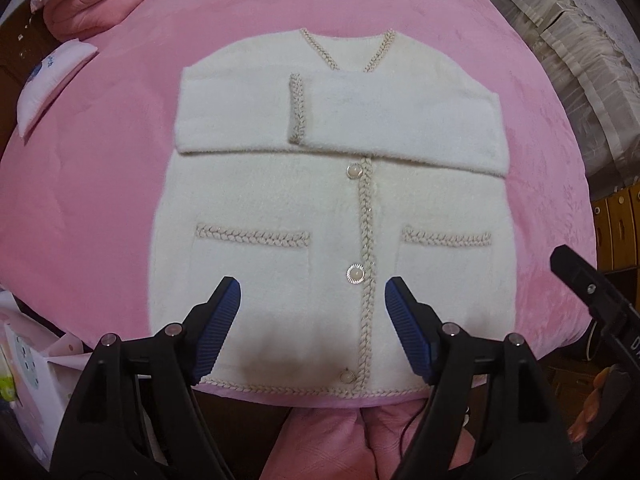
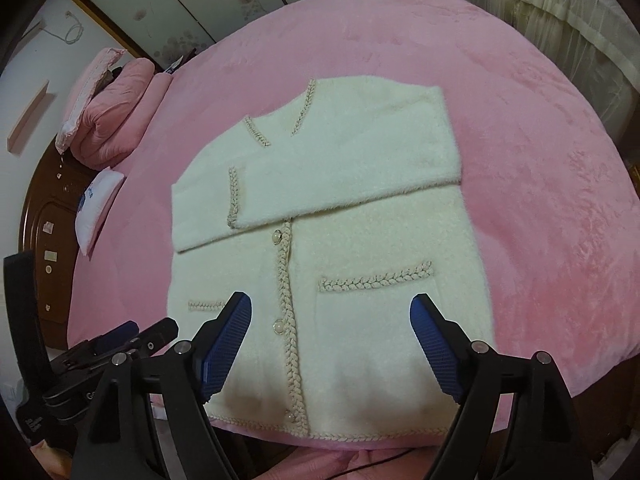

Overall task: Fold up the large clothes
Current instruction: 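Open both tools and lift them back from the cardigan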

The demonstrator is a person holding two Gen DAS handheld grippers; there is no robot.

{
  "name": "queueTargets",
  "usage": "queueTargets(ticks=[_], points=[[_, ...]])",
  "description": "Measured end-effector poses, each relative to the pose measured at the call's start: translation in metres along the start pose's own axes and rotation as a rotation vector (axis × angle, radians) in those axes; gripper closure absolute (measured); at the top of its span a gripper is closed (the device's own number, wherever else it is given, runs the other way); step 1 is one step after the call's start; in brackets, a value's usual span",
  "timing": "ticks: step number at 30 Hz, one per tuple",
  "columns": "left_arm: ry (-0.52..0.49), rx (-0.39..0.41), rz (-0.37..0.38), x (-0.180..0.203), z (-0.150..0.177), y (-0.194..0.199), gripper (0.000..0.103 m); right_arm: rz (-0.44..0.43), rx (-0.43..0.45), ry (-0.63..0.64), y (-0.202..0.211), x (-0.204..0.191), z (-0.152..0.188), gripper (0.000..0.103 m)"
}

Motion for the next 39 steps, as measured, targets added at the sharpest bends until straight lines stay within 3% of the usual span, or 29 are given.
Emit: queueTargets(ticks=[7,14,16,20,24,29,34,37,39], points=[[-0.017,0.009,-0.004,-0.02,0.033,0.002,0.03,0.014,0.042,0.036,0.009,-0.013,0.035,0.02],[0.082,0.038,0.087,-0.055,0.082,0.016,0.03,-0.018,0.071,0.037,0.02,-0.007,0.073,0.02],[0.121,0.042,0.078,-0.072,0.102,0.02,0.03,-0.045,0.088,0.017,0.025,0.002,0.083,0.02],[0.172,0.059,0.074,-0.104,0.14,0.031,0.03,-0.081,0.103,-0.058,0.036,0.029,0.11,0.019],[0.215,0.094,0.011,-0.145,0.171,0.034,0.03,-0.074,0.133,-0.1,0.043,0.068,0.142,0.016],[0.33,0.098,0.042,-0.196,0.204,0.018,0.03,-0.078,0.066,-0.108,0.027,0.116,0.183,0.016],[0.36,0.095,0.009,-0.234,0.219,-0.006,0.03,-0.092,0.035,-0.2,0.002,0.172,0.211,0.016],[0.373,0.051,0.035,-0.244,0.216,-0.028,0.03,-0.121,0.0,-0.284,-0.017,0.202,0.219,0.016],[0.366,0.027,0.051,-0.246,0.211,-0.042,0.03,-0.09,-0.022,-0.302,-0.03,0.218,0.219,0.016]])
Point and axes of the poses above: each gripper's, at about its wrist camera, not at the fingertips, and y roughly against the way its jaws point, x to its right, z to its underside, the point moved 9 cm from there along -y, roughly the way its jaws point, and after that the axes turned 13 degrees about -x, right-handed, at the moved point
